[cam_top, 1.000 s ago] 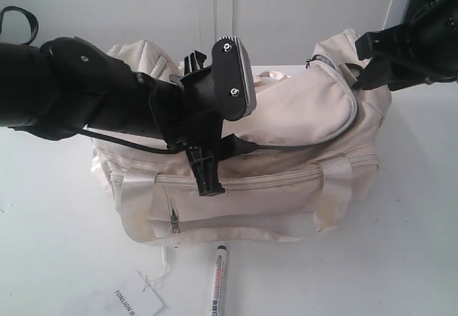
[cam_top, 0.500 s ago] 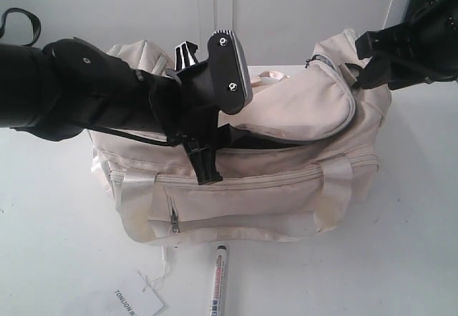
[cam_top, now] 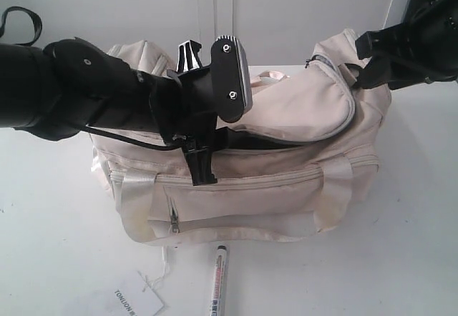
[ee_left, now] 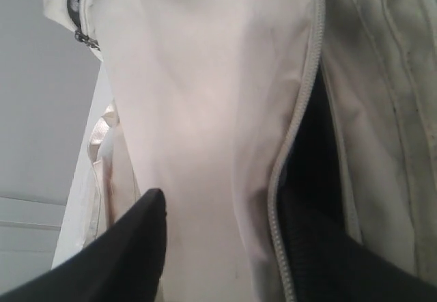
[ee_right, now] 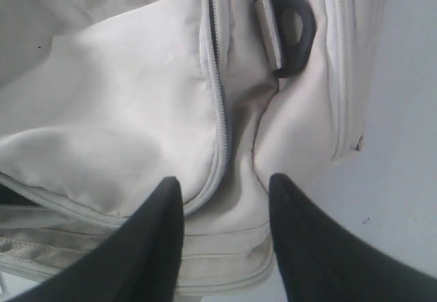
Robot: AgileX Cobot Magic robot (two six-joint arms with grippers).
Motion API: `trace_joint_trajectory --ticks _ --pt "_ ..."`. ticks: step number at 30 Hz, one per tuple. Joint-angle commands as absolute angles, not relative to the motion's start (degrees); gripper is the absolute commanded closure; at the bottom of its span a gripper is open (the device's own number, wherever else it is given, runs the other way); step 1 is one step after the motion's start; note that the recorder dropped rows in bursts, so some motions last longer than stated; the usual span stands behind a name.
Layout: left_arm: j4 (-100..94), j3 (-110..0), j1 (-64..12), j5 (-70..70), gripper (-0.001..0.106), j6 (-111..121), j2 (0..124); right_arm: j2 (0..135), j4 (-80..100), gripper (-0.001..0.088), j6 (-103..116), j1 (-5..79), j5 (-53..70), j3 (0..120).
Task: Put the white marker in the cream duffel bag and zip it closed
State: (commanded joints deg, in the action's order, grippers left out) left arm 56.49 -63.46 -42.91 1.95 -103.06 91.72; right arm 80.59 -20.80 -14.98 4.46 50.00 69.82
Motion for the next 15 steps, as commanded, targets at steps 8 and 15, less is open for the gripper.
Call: trace_joint_trajectory --ticks 8,15 --pt "59.1 -63.5 -42.9 1.2 0.053 -101.3 89.8 80.6 -20.8 0.0478 -15.0 4.5 49.9 69.8" --pt "60.7 -63.5 -42.9 0.0 0.062 -101.3 89.3 80.6 -20.8 0.0478 -15.0 4.5 49.9 69.8"
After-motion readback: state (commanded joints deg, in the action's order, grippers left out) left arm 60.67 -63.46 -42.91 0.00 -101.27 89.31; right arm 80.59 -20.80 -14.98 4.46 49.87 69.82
